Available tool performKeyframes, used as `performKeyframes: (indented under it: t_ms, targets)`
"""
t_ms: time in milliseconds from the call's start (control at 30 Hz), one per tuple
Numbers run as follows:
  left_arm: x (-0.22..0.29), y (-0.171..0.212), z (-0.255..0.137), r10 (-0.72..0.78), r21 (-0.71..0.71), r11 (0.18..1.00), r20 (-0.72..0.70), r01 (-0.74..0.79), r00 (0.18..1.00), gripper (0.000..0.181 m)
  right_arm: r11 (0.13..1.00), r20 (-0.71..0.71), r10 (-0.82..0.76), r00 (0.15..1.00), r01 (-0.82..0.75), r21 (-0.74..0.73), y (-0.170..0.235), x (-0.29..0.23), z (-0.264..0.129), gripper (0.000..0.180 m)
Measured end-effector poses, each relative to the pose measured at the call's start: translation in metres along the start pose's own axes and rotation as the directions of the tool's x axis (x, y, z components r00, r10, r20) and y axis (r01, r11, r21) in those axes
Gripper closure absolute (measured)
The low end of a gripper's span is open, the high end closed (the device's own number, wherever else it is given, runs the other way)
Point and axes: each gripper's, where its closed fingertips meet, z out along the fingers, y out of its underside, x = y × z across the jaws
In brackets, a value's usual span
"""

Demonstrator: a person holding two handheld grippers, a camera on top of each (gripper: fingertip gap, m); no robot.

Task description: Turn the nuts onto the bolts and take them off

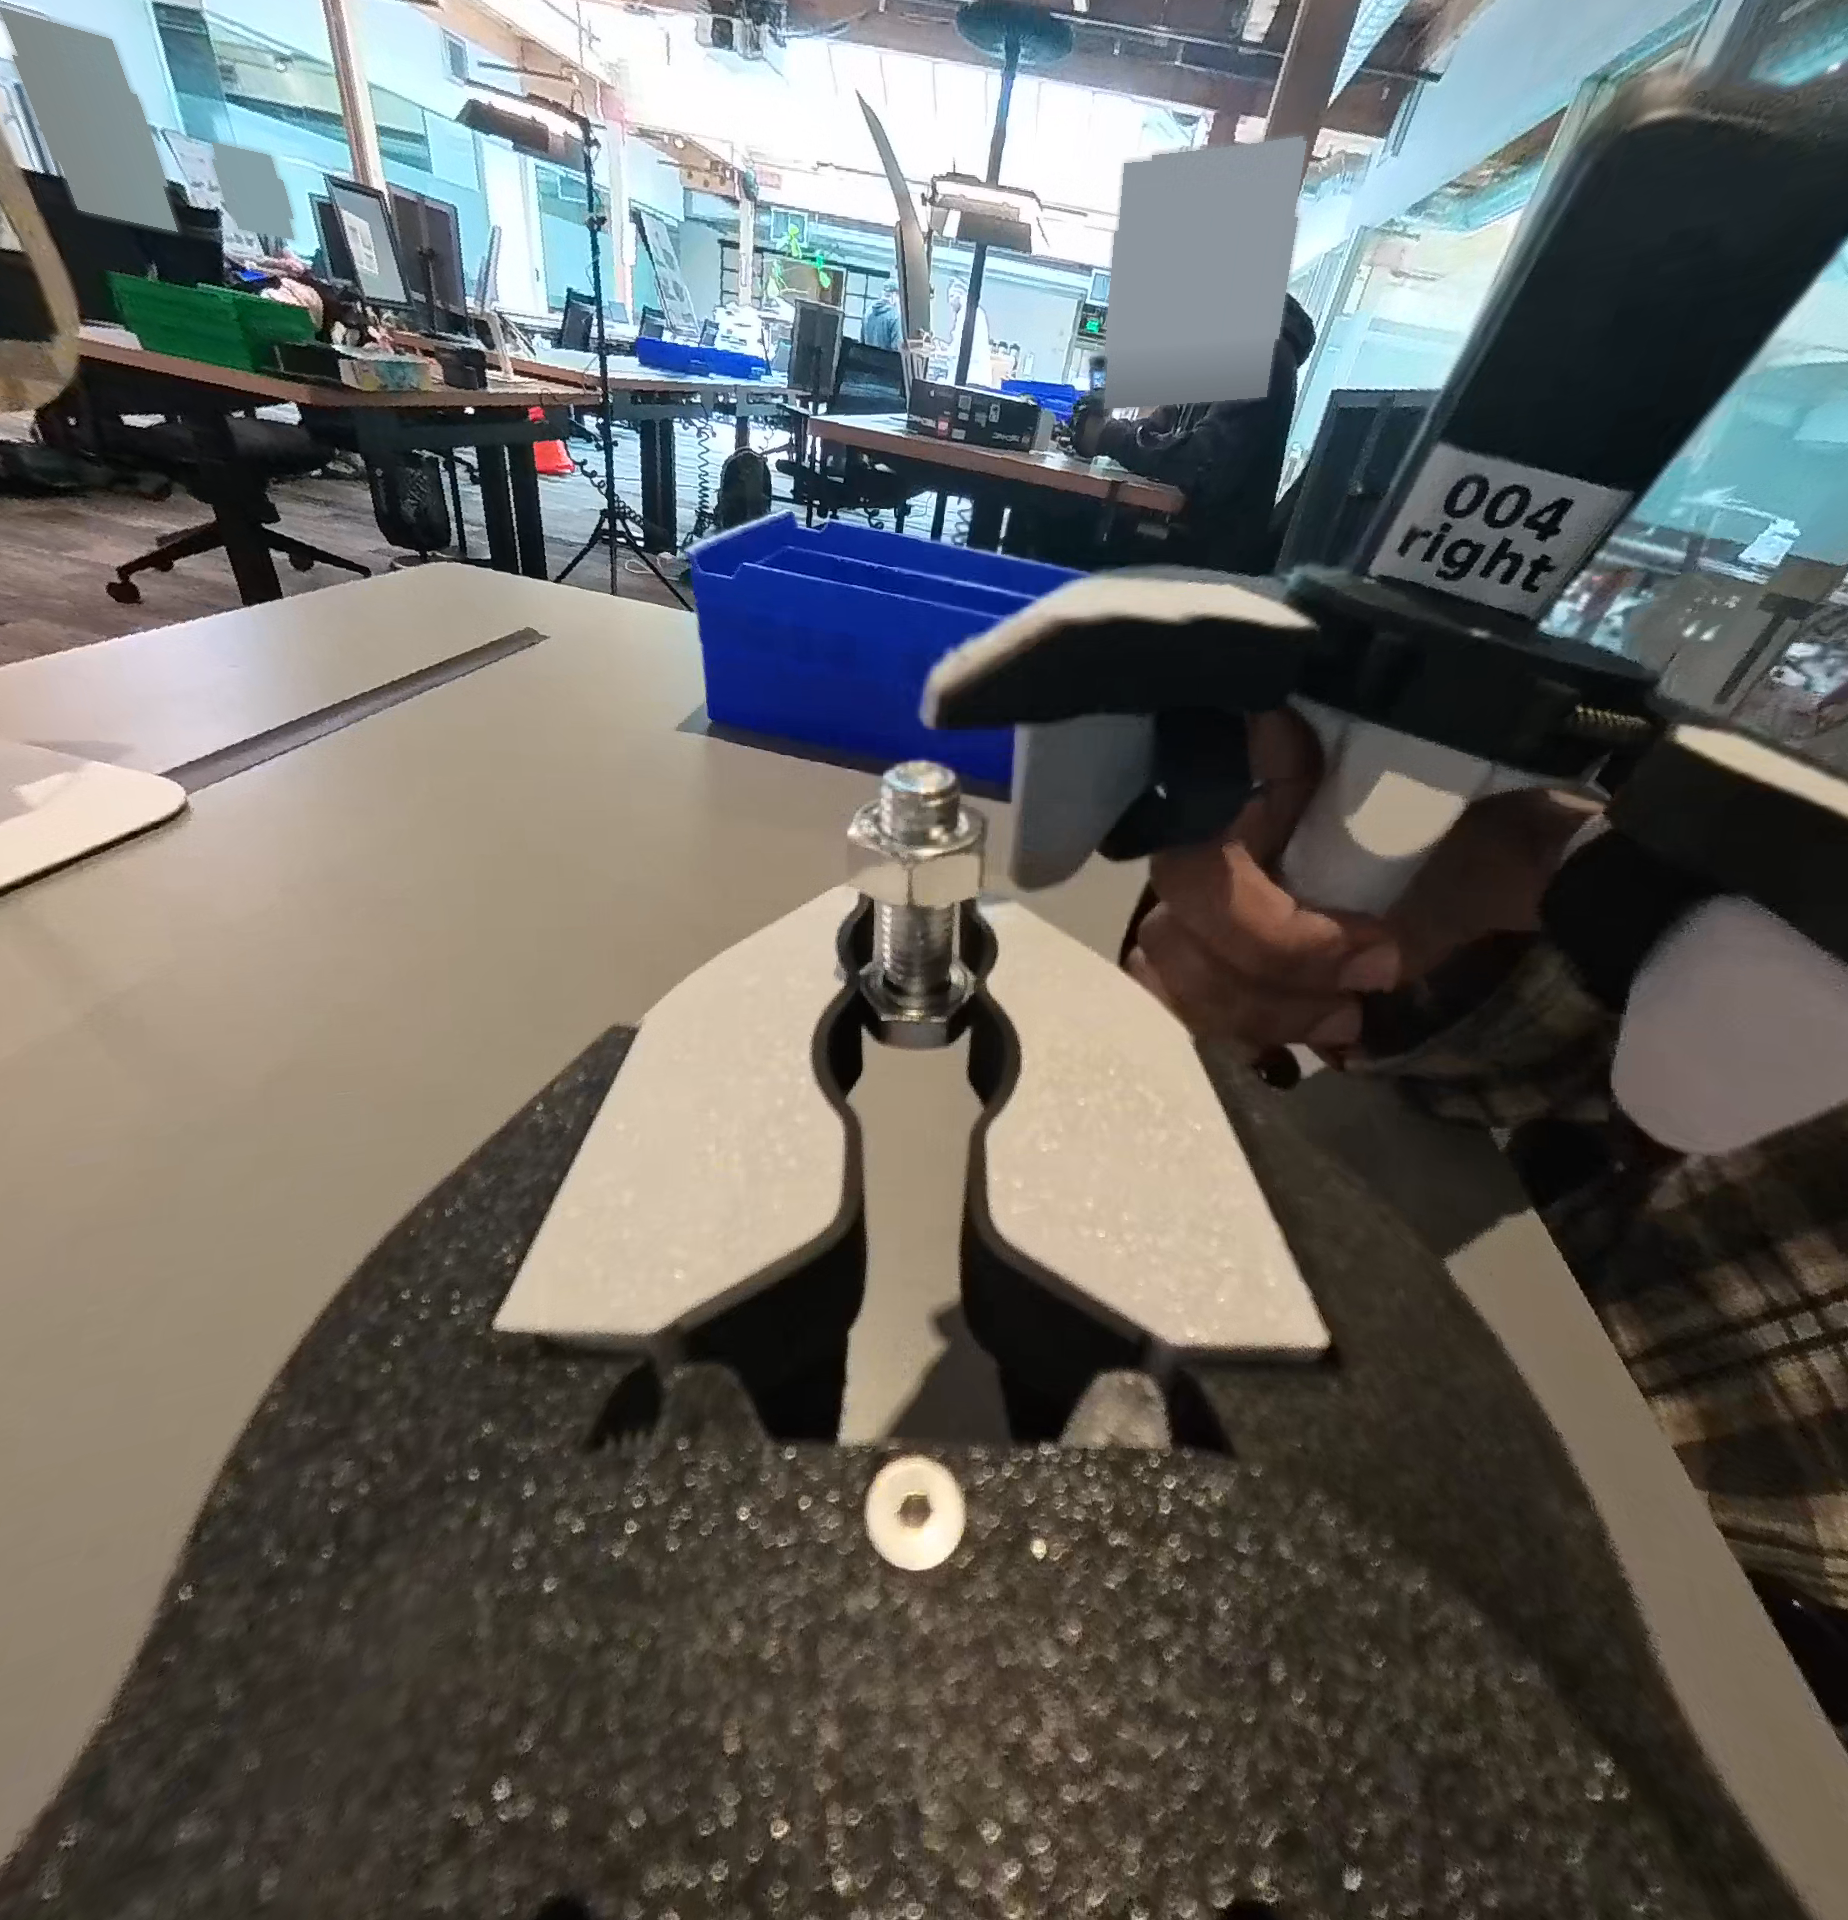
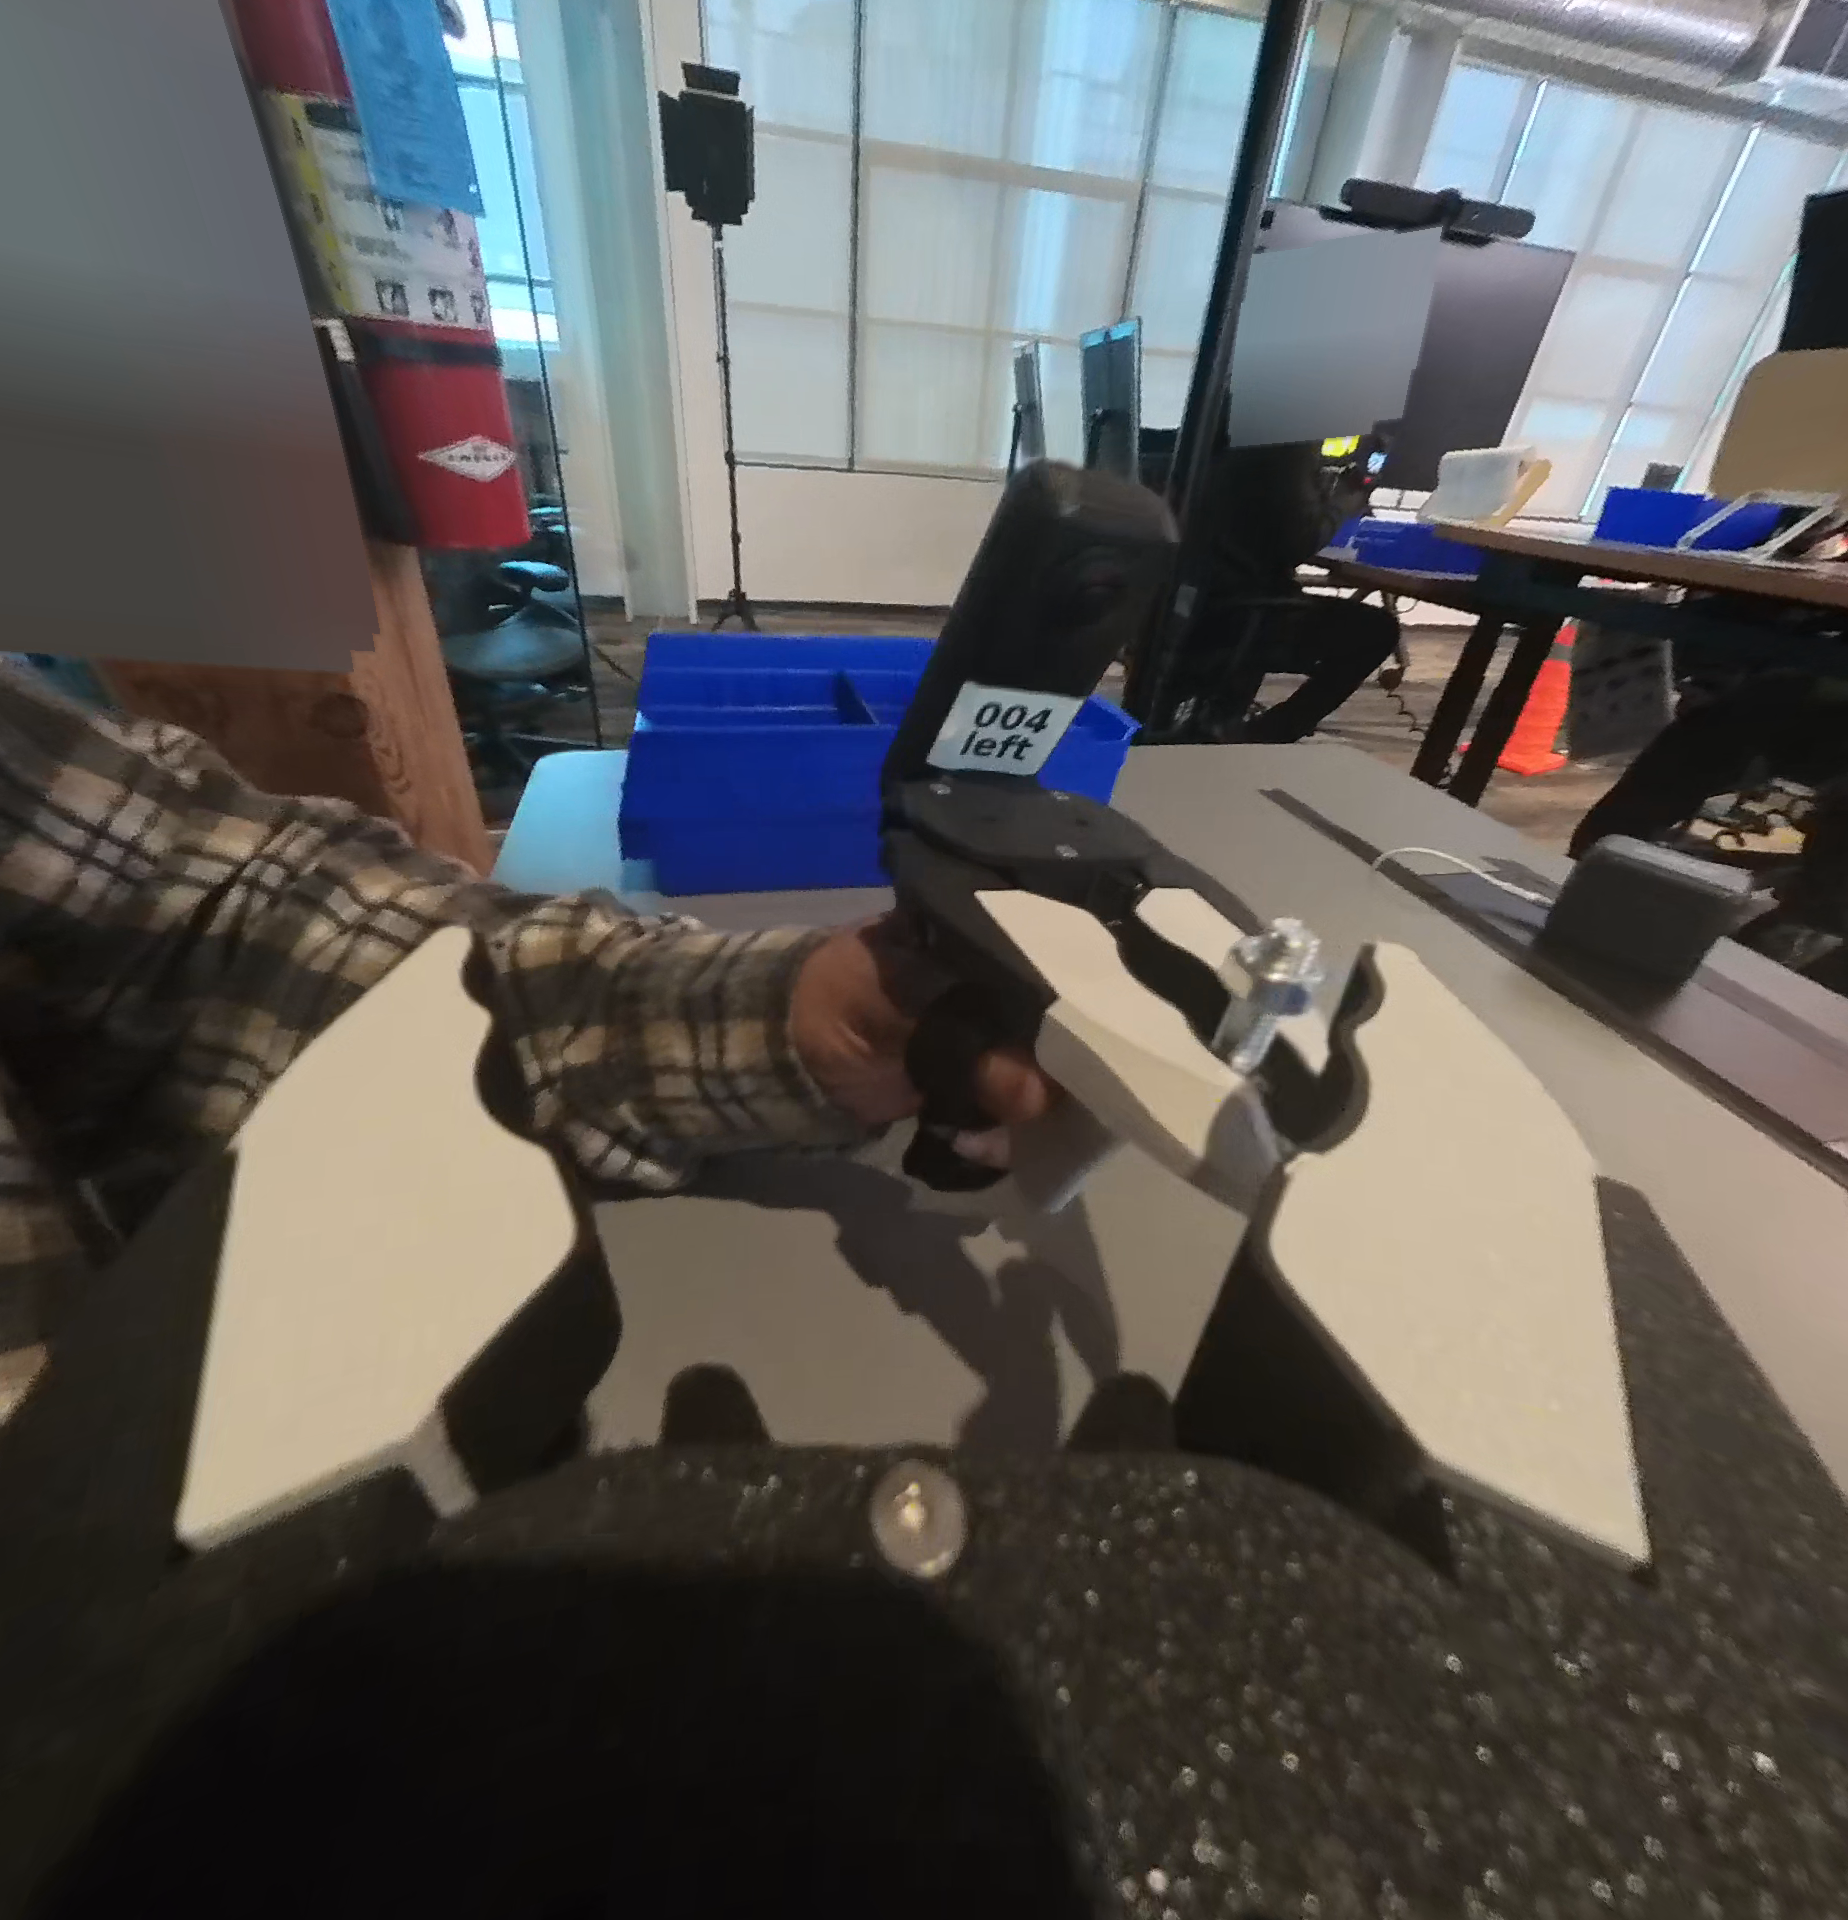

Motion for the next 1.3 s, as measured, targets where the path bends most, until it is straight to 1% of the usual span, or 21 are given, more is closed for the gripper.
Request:
performKeyframes:
  t_ms: [133,233,333,433,500,567,600,667,800,900,1067,1200,1300]
  targets:
    - [0.004,0.002,0.003,-0.002,0.000,1.000,-0.016,0.002,1.000,0.166,1.000,0.007,0.019,1.000,-0.019,-0.001,0.002,0.012,0.011,0.035]
    - [0.005,0.000,0.003,0.011,0.003,1.000,-0.011,-0.011,1.000,0.166,0.998,0.051,0.053,0.997,-0.052,-0.018,0.011,0.001,0.012,0.034]
    - [0.002,-0.001,0.000,0.009,0.007,1.000,-0.004,-0.009,1.000,0.166,1.000,0.018,0.009,1.000,-0.008,-0.012,0.010,-0.003,0.001,0.038]
    - [0.003,0.000,0.001,0.005,0.004,1.000,-0.011,-0.005,1.000,0.166,0.999,-0.006,0.030,1.000,-0.030,0.011,0.005,0.008,0.004,0.036]
    - [0.005,0.001,0.003,0.009,0.000,1.000,-0.014,-0.009,1.000,0.166,0.999,0.006,0.040,0.999,-0.040,0.005,0.006,0.011,0.010,0.035]
    - [0.005,0.001,0.003,0.011,0.001,1.000,-0.011,-0.011,1.000,0.166,0.999,0.041,0.048,0.998,-0.047,-0.007,0.009,0.003,0.013,0.036]
    - [0.005,0.000,0.002,0.010,0.002,1.000,-0.010,-0.010,1.000,0.166,0.999,0.035,0.037,0.999,-0.037,-0.011,0.010,0.000,0.012,0.034]
    - [0.003,-0.001,0.000,0.010,0.006,1.000,-0.002,-0.010,1.000,0.166,1.000,0.020,0.005,1.000,-0.005,-0.016,0.009,-0.004,0.006,0.036]
    - [0.003,0.000,0.001,0.005,0.004,1.000,-0.010,-0.005,1.000,0.166,1.000,0.006,0.014,1.000,-0.014,0.000,0.003,0.005,0.009,0.035]
    - [0.005,0.000,0.002,0.011,0.001,1.000,-0.010,-0.011,1.000,0.166,0.999,0.034,0.047,0.998,-0.047,-0.007,0.008,0.005,0.016,0.035]
    - [0.001,-0.003,-0.002,0.006,0.011,1.000,-0.001,-0.006,1.000,0.166,1.000,0.010,0.013,1.000,-0.013,0.000,0.003,-0.002,0.004,0.037]
    - [0.006,-0.002,0.002,0.011,0.005,1.000,-0.016,-0.011,1.000,0.166,1.000,0.013,0.017,1.000,-0.017,-0.001,0.002,0.008,0.014,0.035]
    - [0.006,-0.002,0.002,0.022,-0.001,1.000,-0.006,-0.022,1.000,0.166,1.000,0.034,0.030,0.999,-0.030,-0.005,0.005,0.000,0.016,0.034]
